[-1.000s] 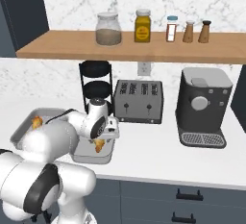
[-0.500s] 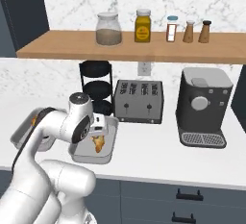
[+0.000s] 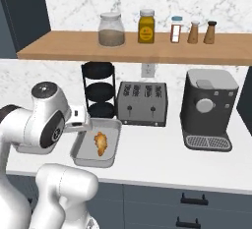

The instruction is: Place one bell pepper and one chicken drumstick in each tupperware on the nearby counter, to pack two identical lunches.

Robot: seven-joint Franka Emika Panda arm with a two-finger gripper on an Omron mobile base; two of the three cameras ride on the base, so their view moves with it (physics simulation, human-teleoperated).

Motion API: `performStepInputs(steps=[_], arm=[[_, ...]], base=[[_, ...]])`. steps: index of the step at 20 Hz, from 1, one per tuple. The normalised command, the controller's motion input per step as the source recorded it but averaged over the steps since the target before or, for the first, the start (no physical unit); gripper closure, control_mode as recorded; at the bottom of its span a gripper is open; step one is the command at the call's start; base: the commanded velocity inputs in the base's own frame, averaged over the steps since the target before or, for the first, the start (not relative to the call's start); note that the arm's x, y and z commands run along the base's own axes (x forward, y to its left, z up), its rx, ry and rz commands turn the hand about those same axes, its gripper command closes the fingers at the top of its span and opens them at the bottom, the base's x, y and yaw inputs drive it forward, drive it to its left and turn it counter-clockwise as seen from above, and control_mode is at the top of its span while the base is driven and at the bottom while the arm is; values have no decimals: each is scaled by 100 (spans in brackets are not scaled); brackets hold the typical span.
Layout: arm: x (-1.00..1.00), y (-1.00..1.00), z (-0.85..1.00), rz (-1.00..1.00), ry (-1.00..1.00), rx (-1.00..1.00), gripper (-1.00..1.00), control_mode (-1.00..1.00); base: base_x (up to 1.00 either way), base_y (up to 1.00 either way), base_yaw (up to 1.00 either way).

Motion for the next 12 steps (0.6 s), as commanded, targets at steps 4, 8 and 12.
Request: performStepInputs(steps=[4,8,12], arm=[[-87,18,100,-6,-11,0,-100,-100],[-84,9,88,-5,-14,0,-100,-100],[0,0,0,0,0,0,-100,100]], base=[[0,0,0],[0,0,0],[-91,-40,-5]])
